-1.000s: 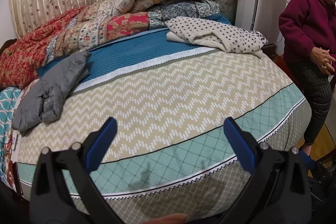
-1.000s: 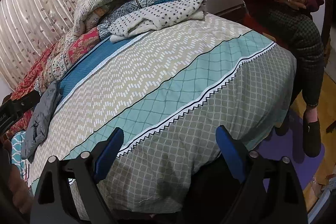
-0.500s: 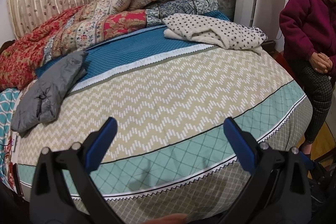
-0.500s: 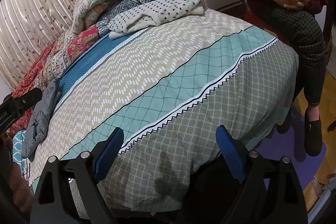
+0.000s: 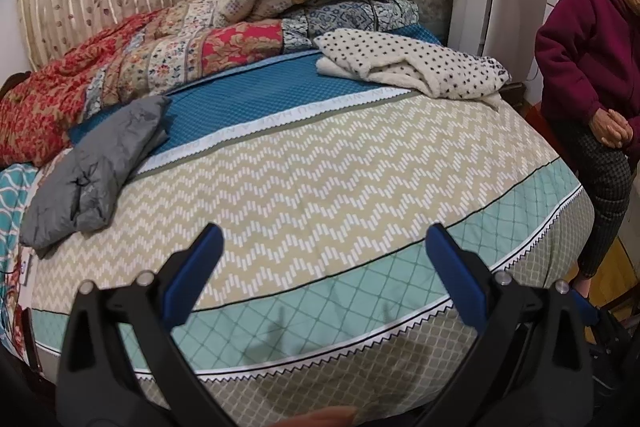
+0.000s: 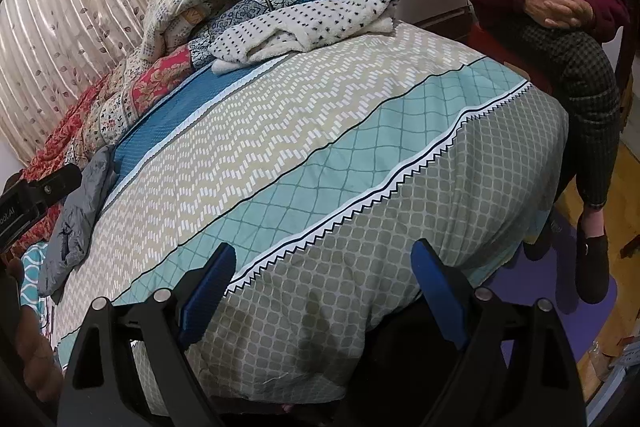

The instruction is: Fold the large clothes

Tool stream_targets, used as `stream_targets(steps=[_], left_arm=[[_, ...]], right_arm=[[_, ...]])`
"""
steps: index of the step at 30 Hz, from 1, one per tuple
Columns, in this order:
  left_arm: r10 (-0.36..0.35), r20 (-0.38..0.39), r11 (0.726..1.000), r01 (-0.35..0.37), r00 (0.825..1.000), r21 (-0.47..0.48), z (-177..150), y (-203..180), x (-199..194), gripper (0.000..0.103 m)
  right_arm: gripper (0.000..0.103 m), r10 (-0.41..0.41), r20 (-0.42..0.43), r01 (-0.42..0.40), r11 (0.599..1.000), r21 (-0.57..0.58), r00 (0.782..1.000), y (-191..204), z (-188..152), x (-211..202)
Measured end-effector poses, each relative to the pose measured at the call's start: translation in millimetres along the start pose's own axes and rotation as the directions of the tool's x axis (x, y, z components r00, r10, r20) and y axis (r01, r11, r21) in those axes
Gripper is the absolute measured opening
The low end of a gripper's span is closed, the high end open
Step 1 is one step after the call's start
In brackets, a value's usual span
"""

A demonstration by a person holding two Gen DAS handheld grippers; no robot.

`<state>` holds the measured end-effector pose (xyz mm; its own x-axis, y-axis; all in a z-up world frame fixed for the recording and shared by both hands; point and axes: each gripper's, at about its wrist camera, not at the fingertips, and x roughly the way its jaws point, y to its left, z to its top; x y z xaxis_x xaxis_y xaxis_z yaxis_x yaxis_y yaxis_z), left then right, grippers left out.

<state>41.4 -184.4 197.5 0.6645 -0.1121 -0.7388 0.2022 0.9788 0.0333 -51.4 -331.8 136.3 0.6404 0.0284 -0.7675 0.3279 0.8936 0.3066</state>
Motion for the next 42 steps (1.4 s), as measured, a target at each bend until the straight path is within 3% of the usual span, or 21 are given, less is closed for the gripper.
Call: stream_targets(steps=[19, 42], left_arm=[[-0.002, 0.023, 1.000, 0.002, 1.000, -0.018, 2.9, 12.9, -15.7, 0.097], [-0.015, 0.033, 1.000, 0.015, 0.999, -0.014, 0.5, 16.5, -14.5, 0.097]], right_arm=[[0.081, -0.003, 0.004, 0.004, 0.998, -0.058, 1.000, 18.1, 2.2, -10.1], [0.081, -0.027, 0.021, 0.028, 0.999, -0.033, 0.999, 18.7, 2.0, -14.4]])
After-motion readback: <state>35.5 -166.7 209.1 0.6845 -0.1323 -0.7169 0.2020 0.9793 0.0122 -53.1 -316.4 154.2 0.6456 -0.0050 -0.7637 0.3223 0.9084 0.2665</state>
